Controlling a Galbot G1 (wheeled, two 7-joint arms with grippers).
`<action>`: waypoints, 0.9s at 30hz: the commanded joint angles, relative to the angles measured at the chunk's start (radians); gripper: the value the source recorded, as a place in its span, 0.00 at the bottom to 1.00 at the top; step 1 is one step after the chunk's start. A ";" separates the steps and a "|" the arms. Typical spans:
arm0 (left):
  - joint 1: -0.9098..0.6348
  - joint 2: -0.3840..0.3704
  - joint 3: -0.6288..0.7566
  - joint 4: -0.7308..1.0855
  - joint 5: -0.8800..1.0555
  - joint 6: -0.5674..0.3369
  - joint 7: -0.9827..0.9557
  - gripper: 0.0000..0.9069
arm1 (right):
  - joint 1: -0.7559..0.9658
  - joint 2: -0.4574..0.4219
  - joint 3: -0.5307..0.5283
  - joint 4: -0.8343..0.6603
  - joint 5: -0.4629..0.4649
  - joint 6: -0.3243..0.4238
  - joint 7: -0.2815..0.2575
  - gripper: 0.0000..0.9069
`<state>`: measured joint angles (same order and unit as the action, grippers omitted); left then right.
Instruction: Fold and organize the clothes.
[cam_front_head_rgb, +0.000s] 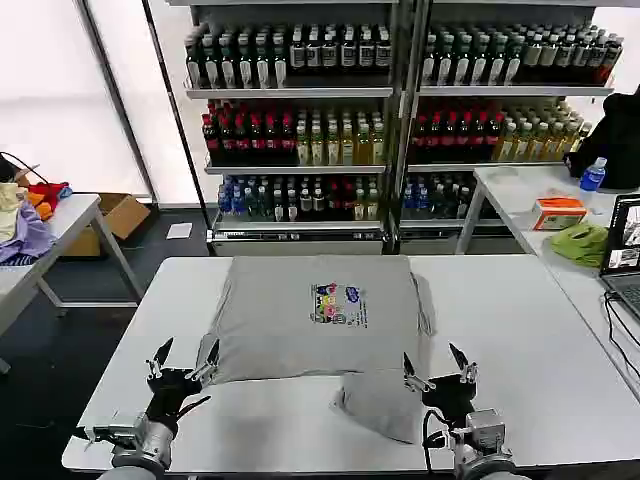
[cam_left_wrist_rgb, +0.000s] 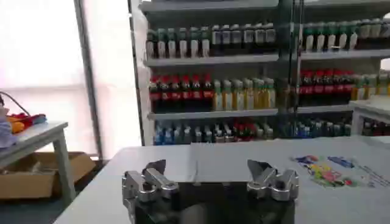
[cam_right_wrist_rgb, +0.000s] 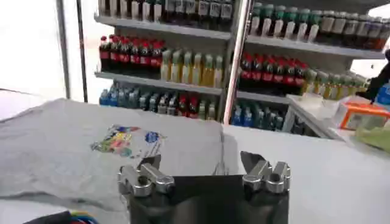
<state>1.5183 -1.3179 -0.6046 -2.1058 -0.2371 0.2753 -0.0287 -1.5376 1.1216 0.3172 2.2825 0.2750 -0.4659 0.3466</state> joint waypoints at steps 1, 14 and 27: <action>-0.001 0.001 0.001 0.028 -0.019 -0.007 -0.003 1.00 | -0.008 0.003 -0.008 0.000 -0.011 0.002 0.021 1.00; -0.022 0.056 0.023 0.055 -0.078 0.132 -0.004 1.00 | -0.033 0.005 -0.062 0.006 0.070 -0.048 0.102 1.00; -0.048 0.138 0.024 0.114 -0.140 0.168 0.003 1.00 | -0.044 0.007 -0.090 -0.012 0.069 -0.064 0.136 1.00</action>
<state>1.4740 -1.2070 -0.5814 -2.0092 -0.3520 0.4175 -0.0262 -1.5806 1.1327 0.2257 2.2646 0.3358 -0.5245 0.4697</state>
